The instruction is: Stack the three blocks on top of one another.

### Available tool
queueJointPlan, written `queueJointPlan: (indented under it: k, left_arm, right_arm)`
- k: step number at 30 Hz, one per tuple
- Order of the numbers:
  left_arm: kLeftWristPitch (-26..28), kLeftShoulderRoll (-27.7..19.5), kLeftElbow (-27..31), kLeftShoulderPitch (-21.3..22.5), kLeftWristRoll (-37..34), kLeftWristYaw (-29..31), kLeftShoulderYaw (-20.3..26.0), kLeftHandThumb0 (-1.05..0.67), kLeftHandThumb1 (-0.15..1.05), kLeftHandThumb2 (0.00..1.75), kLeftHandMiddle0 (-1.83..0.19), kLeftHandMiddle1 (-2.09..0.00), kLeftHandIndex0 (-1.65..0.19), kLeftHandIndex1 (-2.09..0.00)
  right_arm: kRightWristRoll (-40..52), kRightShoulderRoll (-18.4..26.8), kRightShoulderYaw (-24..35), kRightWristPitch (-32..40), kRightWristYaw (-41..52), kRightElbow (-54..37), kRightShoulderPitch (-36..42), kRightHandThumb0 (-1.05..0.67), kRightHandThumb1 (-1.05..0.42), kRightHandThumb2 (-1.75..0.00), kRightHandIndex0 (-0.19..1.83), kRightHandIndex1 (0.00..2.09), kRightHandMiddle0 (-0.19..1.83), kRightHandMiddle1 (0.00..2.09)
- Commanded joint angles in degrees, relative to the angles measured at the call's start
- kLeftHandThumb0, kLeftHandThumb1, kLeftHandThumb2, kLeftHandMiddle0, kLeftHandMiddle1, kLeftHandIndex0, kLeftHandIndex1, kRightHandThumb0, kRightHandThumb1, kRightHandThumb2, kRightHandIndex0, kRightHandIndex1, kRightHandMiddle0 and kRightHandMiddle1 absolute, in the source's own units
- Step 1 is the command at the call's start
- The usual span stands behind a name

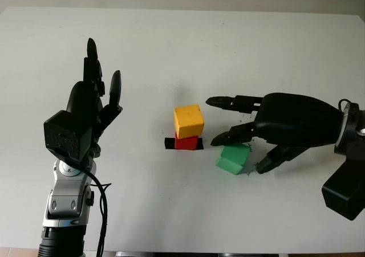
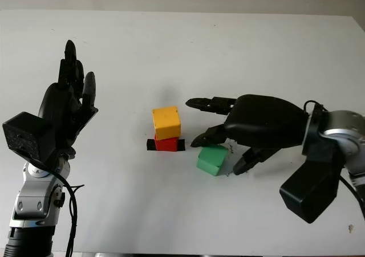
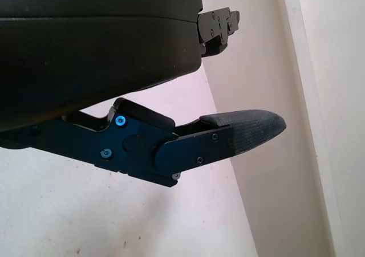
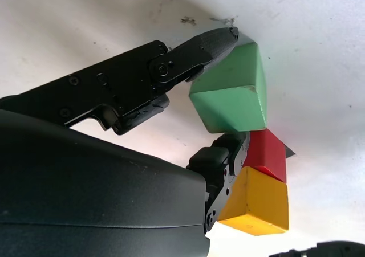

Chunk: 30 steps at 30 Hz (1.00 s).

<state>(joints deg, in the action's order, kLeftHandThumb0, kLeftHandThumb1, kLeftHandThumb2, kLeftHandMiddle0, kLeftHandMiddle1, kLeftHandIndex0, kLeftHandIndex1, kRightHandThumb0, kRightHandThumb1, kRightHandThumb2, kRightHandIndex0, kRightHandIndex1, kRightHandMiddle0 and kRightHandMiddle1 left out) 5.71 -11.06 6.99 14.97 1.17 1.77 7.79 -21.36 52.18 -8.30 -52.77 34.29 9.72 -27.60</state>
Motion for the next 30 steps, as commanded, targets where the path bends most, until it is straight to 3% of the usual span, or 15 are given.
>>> queueJointPlan:
  k: [1,11,12,14,17,30]
  left_arm:
    - [0.2,-0.3,1.3,-0.4,0.2,-0.2,0.0,-0.75,1.05,0.64,0.19,0.00,0.19,0.00]
    - [0.8,0.1,1.8,-0.6,-0.3,0.1,0.0,-0.73,1.05,0.65,0.19,0.00,0.19,0.00]
    - [0.8,0.1,1.8,-0.6,-0.3,0.1,0.0,-0.73,1.05,0.65,0.19,0.00,0.19,0.00]
    - [0.9,0.1,1.9,-0.7,-0.3,0.0,0.0,-0.73,1.05,0.65,0.19,0.00,0.19,0.00]
    - [1.2,0.1,2.0,-0.6,-0.2,-0.1,-0.1,-0.74,1.05,0.64,0.19,0.00,0.19,0.00]
    - [0.8,-0.1,1.7,-0.5,0.2,-0.2,-0.2,-0.72,1.05,0.65,0.19,0.00,0.19,0.00]
  right_arm:
    - [0.1,-0.2,-0.2,-0.5,-0.7,0.1,0.6,-0.57,-0.89,-0.06,0.02,0.07,0.60,0.19]
    - [0.9,-1.5,-0.8,-2.0,-2.5,1.6,0.4,-0.50,-0.92,-0.06,0.07,0.08,0.66,0.28]
    - [0.8,-1.7,-0.8,-2.6,-3.0,2.1,0.3,-0.48,-0.93,-0.06,0.10,0.08,0.69,0.38]
    - [0.3,-1.8,-0.7,-3.2,-3.6,2.4,0.1,-0.45,-0.94,-0.05,0.15,0.07,0.57,0.85]
    - [-1.1,-1.5,-0.5,-4.2,-4.5,2.7,-0.4,-0.41,-0.94,-0.05,0.21,0.08,0.56,1.11]
    - [-9.7,-1.0,-0.2,-9.3,-11.5,6.7,-3.2,-0.38,-0.88,-0.04,0.28,0.09,0.55,1.19]
